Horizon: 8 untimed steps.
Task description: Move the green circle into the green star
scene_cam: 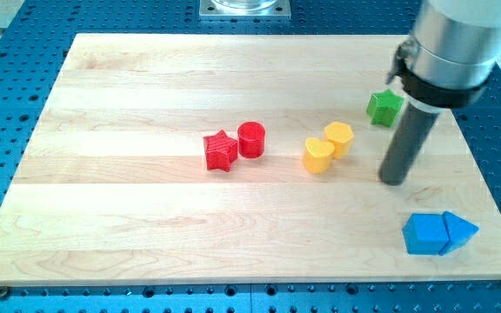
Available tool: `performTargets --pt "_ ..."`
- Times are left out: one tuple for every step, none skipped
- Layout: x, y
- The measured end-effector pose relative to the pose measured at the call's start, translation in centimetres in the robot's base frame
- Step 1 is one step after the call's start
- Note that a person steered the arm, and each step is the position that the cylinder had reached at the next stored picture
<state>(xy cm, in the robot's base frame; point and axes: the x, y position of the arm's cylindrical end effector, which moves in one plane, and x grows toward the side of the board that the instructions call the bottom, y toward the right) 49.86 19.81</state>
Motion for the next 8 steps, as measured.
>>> performTargets --pt "-5.1 5.2" --pt "-11.4 5.1" --pt "-10.3 4.6" --pt "-4.9 6.7" --pt "-4.3 2.6" --pt "-5.5 0.4" --pt "-9.3 0.2" --pt "-7.8 0.3"
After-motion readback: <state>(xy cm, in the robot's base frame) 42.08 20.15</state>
